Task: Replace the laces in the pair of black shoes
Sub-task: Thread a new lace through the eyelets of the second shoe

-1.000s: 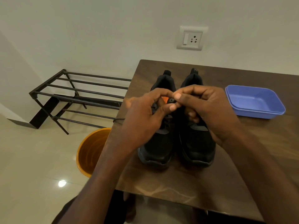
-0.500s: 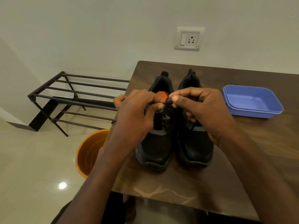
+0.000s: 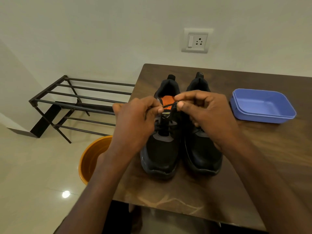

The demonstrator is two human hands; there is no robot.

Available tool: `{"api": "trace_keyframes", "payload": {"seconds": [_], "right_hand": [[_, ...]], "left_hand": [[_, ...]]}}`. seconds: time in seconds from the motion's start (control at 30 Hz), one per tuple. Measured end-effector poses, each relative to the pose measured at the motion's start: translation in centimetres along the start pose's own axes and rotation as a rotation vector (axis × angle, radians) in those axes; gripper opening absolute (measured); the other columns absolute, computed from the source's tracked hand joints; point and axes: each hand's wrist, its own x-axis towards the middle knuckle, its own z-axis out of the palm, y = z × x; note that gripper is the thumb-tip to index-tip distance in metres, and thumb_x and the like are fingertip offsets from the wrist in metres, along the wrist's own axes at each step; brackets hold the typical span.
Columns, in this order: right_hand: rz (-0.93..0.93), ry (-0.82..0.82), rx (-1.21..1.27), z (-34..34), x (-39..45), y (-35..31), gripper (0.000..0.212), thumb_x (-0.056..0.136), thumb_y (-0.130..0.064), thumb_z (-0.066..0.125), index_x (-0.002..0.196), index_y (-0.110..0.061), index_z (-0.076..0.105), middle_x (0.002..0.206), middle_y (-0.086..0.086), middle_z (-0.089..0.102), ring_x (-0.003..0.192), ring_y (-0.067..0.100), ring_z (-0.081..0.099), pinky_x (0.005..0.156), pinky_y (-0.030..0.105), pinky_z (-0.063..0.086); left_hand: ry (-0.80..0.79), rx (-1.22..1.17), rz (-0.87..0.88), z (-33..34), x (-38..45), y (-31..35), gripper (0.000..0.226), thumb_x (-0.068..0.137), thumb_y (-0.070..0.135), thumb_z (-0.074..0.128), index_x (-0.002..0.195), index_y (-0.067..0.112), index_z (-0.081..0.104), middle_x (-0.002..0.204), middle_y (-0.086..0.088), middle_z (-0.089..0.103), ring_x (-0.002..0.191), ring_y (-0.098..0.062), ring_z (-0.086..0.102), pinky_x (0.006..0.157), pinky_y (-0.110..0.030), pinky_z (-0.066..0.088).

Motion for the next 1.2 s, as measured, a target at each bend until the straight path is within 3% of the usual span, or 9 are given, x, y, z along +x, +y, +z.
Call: {"api": "trace_keyframes", "payload": {"seconds": [0.13, 0.23, 0.33, 0.5, 0.63, 0.8, 0.97, 1.1, 1.2], "right_hand": [[0.043, 0.100, -0.017, -0.7, 0.3, 0.6, 0.020, 0.098, -0.010, 0.067, 0.100, -0.027, 0.077, 0.086, -0.017, 0.076, 0.076, -0.009, 0.068, 0.063, 0.006, 0.048], [-0.048, -0.038, -0.086, 0.6, 0.0, 0.3, 0.023, 0.100, -0.003, 0.062, 0.109, -0.019, 0.076, 0.096, -0.013, 0.075, 0.087, -0.007, 0.069, 0.070, 0.008, 0.051], [-0.080, -0.009, -0.060, 1.9, 0.1, 0.7, 0.017, 0.095, -0.004, 0.069, 0.110, -0.013, 0.073, 0.098, -0.005, 0.077, 0.091, 0.002, 0.073, 0.081, 0.018, 0.058], [-0.165, 0.102, -0.123, 3.4, 0.3, 1.4, 0.012, 0.095, -0.010, 0.072, 0.105, -0.014, 0.074, 0.096, -0.008, 0.076, 0.091, 0.002, 0.073, 0.082, 0.021, 0.059], [-0.277, 0.176, -0.443, 3.3, 0.9, 2.3, 0.033, 0.096, 0.001, 0.061, 0.120, -0.018, 0.073, 0.115, -0.005, 0.070, 0.104, 0.005, 0.065, 0.092, 0.018, 0.052], [-0.236, -0.039, -0.795, 3.4, 1.3, 3.6, 0.056, 0.080, 0.008, 0.075, 0.126, -0.023, 0.071, 0.136, 0.004, 0.052, 0.118, 0.023, 0.056, 0.092, 0.022, 0.043], [-0.267, 0.033, -0.718, 3.1, 1.6, 3.9, 0.036, 0.082, 0.008, 0.073, 0.108, -0.017, 0.077, 0.123, 0.004, 0.062, 0.110, 0.024, 0.061, 0.088, 0.034, 0.055], [-0.212, 0.100, -0.625, 2.6, 1.4, 3.9, 0.031, 0.083, 0.006, 0.072, 0.099, -0.019, 0.077, 0.118, -0.002, 0.065, 0.108, 0.014, 0.060, 0.090, 0.025, 0.047], [-0.169, 0.108, -0.581, 2.5, 1.5, 3.8, 0.029, 0.084, 0.004, 0.073, 0.097, -0.022, 0.077, 0.117, -0.005, 0.064, 0.110, 0.013, 0.060, 0.095, 0.030, 0.050]], "left_hand": [[-0.003, -0.004, -0.018, -0.1, 0.0, -0.4, 0.017, 0.098, 0.035, 0.063, 0.111, 0.029, 0.072, 0.097, 0.016, 0.069, 0.098, -0.004, 0.060, 0.093, -0.053, 0.050], [0.000, -0.116, 0.039, 0.7, 0.0, 0.5, 0.025, 0.097, 0.029, 0.068, 0.121, 0.021, 0.071, 0.105, 0.012, 0.073, 0.102, -0.005, 0.067, 0.092, -0.032, 0.056], [0.050, -0.222, -0.020, 0.9, 0.0, 0.7, 0.013, 0.097, 0.017, 0.070, 0.109, 0.017, 0.076, 0.094, 0.010, 0.075, 0.090, -0.003, 0.072, 0.080, -0.015, 0.057], [0.006, -0.421, -0.188, 0.9, 0.0, 0.4, 0.014, 0.095, 0.019, 0.072, 0.108, 0.018, 0.077, 0.086, 0.006, 0.076, 0.065, -0.010, 0.071, 0.055, -0.018, 0.054], [0.078, -0.278, -0.160, 1.3, 0.0, -0.3, 0.007, 0.096, 0.018, 0.073, 0.100, 0.019, 0.079, 0.077, 0.006, 0.073, 0.068, -0.009, 0.069, 0.062, -0.017, 0.055], [0.079, -0.116, -0.055, 2.2, -0.2, -0.6, 0.009, 0.097, 0.019, 0.071, 0.104, 0.018, 0.078, 0.086, 0.009, 0.071, 0.076, -0.004, 0.067, 0.073, -0.022, 0.059], [0.039, -0.017, 0.025, 2.8, 0.2, -1.0, 0.015, 0.098, 0.019, 0.070, 0.108, 0.014, 0.078, 0.089, 0.003, 0.070, 0.075, -0.007, 0.064, 0.075, -0.034, 0.060], [0.013, 0.030, 0.065, 3.0, 0.4, -1.2, 0.018, 0.098, 0.022, 0.068, 0.113, 0.016, 0.077, 0.095, 0.003, 0.072, 0.081, -0.006, 0.066, 0.077, -0.033, 0.060], [-0.013, 0.060, 0.073, 3.0, 0.5, -1.3, 0.020, 0.098, 0.026, 0.067, 0.115, 0.019, 0.076, 0.101, 0.004, 0.074, 0.086, -0.006, 0.067, 0.080, -0.032, 0.061]]}}
